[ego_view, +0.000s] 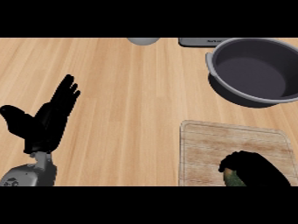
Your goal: Pick the squash from the cutting board and place it in the pot
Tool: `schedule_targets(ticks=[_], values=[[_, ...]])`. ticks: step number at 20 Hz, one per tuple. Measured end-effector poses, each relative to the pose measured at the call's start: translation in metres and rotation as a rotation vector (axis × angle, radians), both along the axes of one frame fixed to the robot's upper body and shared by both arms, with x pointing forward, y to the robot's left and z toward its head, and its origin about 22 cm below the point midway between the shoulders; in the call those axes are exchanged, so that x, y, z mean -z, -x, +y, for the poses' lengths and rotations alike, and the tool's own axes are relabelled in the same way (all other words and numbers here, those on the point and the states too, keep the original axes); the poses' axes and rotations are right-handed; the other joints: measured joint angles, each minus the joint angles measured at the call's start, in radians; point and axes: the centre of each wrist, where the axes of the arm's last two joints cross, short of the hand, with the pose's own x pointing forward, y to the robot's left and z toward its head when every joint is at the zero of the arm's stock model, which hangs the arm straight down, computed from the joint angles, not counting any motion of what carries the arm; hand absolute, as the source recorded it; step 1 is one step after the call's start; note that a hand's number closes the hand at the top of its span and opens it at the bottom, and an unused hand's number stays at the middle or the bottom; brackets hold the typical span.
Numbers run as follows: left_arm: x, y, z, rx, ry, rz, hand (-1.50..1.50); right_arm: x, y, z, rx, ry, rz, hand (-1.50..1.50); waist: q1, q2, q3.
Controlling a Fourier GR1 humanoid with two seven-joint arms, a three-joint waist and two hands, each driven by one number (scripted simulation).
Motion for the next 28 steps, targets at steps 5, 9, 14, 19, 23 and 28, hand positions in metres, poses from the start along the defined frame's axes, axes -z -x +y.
schedule_targets(ticks=[5,9,14,19,23,28], values=[[-0.002,-0.004,0.0,-0.005,-0.004,-0.006,0.0,0.002,0.007,0.002,-0.04,-0.029,-0.03,1.5,-0.002,0.0,0.0],[-0.004,-0.001,0.002,-0.013,-0.004,-0.003,0.0,-0.005,0.01,-0.01,-0.017,-0.053,-0.05,1.5,-0.003,0.0,0.0],[0.0,-0.002,0.005,-0.008,-0.006,-0.003,0.0,-0.008,-0.011,-0.069,0.397,-0.055,-0.067,1.5,-0.006,0.007,0.0],[-0.001,-0.002,-0.001,0.002,-0.002,-0.003,0.0,-0.023,-0.033,-0.126,0.763,-0.025,-0.142,1.5,0.006,0.007,0.001],[-0.001,0.002,-0.006,0.004,0.0,-0.004,0.0,-0.055,-0.044,-0.165,0.899,-0.007,-0.288,1.5,0.006,0.003,0.001],[-0.003,-0.001,0.0,-0.003,-0.008,0.001,0.0,-0.106,-0.042,-0.185,0.908,-0.061,-0.437,1.5,-0.002,0.0,0.0]])
